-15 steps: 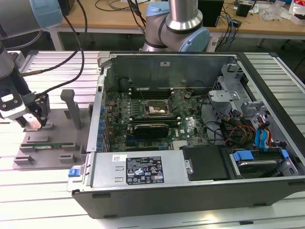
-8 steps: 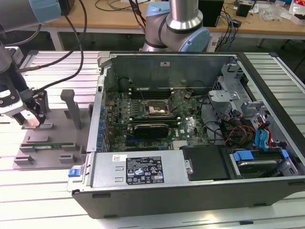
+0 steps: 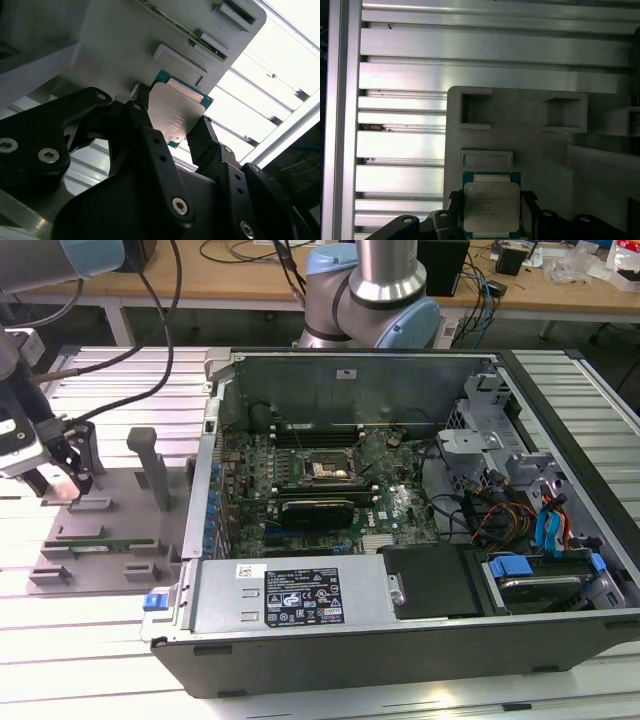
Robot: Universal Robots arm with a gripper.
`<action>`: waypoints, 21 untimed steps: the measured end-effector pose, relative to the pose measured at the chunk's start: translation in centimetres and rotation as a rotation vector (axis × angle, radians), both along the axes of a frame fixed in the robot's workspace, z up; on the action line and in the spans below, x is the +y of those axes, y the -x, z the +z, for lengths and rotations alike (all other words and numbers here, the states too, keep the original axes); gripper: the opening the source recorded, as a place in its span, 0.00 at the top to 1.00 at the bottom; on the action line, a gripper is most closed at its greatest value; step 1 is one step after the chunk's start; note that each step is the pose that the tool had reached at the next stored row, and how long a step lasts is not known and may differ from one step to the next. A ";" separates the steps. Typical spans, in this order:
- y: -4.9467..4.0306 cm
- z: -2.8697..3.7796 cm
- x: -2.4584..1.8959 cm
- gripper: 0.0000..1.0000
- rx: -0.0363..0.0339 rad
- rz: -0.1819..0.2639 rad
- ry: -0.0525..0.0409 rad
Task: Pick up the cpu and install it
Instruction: 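Pick up the cpu and move it towards the insertion slot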
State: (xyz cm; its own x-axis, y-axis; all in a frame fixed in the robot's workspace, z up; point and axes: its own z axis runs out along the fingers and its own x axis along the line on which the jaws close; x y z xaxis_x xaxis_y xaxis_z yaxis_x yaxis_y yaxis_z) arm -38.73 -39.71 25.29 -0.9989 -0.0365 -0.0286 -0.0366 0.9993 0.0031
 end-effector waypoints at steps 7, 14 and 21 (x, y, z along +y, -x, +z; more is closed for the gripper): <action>0.00 1.39 0.00 0.45 0.0000 0.000 0.0009; 0.00 2.39 0.00 0.45 0.0000 0.000 0.0017; 0.00 3.45 0.01 0.45 0.0000 0.000 0.0038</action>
State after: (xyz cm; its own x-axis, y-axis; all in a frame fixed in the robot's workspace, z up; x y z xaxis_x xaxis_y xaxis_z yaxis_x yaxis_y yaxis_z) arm -38.73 -39.71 28.74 -0.9989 -0.0366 -0.0285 -0.0366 0.9993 -0.0006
